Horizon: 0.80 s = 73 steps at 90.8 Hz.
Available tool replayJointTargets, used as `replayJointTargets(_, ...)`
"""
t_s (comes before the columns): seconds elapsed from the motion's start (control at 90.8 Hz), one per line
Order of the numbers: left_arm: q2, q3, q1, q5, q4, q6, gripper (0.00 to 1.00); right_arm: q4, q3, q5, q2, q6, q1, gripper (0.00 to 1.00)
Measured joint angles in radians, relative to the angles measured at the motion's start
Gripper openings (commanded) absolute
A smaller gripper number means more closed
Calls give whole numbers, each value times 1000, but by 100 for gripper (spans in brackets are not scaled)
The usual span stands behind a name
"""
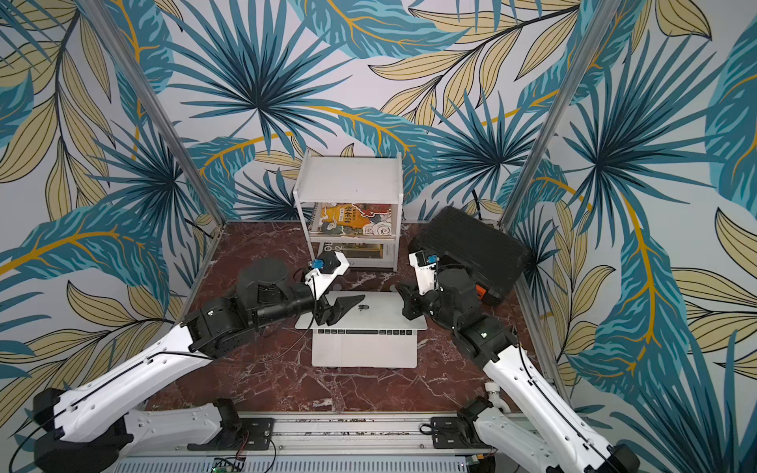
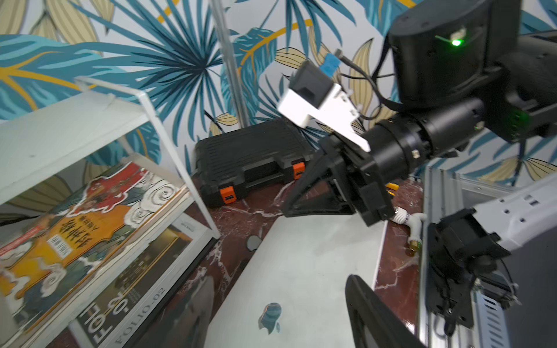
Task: Close the laptop lid and set it aside
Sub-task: Close the lid of the laptop.
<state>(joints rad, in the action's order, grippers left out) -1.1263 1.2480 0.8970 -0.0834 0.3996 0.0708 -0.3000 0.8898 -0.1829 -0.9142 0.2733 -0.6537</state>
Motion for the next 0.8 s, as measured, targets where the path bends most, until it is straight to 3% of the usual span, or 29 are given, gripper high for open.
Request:
replayJointTargets(0.121,16,-57,-18,28,-15,-23,53,15,-27,-21,-9,0,-22,0)
replayJointTargets(0.441,50,-247,-139,-16,-52,-83,52,43,-114,-24,-16,0,-64,0)
replayJointTargets(0.804,58,-396,-141,-72,-113,-85,53,113,-175,-8,-16,-3,-81,0)
